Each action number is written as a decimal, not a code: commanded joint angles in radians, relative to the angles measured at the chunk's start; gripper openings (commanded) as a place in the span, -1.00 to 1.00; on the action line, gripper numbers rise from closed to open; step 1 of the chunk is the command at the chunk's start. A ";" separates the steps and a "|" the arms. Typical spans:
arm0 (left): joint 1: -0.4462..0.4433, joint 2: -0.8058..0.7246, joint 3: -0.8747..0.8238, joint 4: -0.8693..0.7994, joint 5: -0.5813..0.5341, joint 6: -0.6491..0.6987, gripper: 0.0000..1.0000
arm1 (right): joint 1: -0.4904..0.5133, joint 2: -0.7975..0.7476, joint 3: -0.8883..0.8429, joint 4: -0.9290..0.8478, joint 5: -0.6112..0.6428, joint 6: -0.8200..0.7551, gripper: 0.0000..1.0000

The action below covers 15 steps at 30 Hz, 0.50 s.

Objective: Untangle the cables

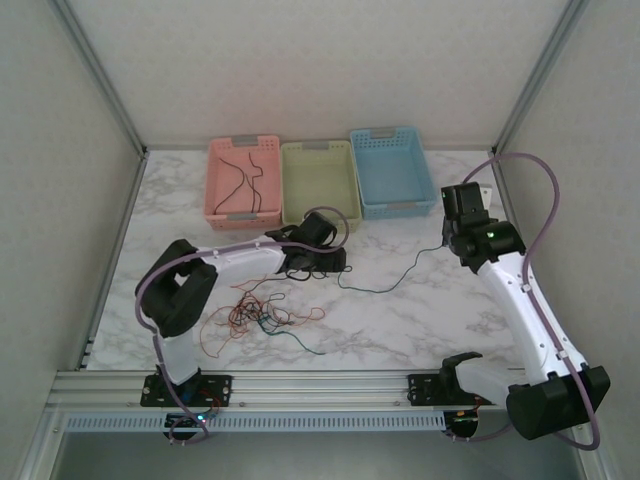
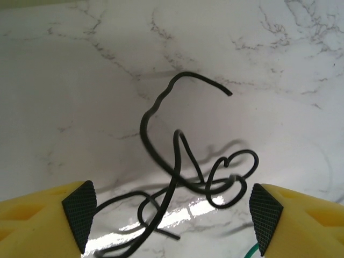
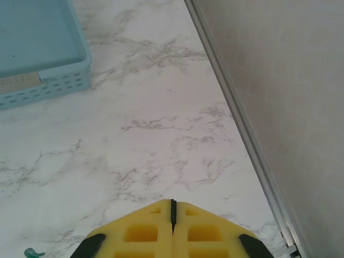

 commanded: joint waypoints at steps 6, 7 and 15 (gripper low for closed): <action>0.005 0.040 0.003 0.024 -0.062 -0.015 -0.36 | -0.005 -0.142 0.121 -0.033 -0.116 0.016 -1.00; 0.005 0.036 -0.004 0.027 -0.066 -0.014 -0.51 | -0.004 -0.157 0.134 -0.036 -0.127 0.015 -1.00; 0.006 -0.064 -0.084 0.025 -0.110 0.006 -1.00 | -0.005 -0.262 0.195 -0.039 -0.181 0.017 -1.00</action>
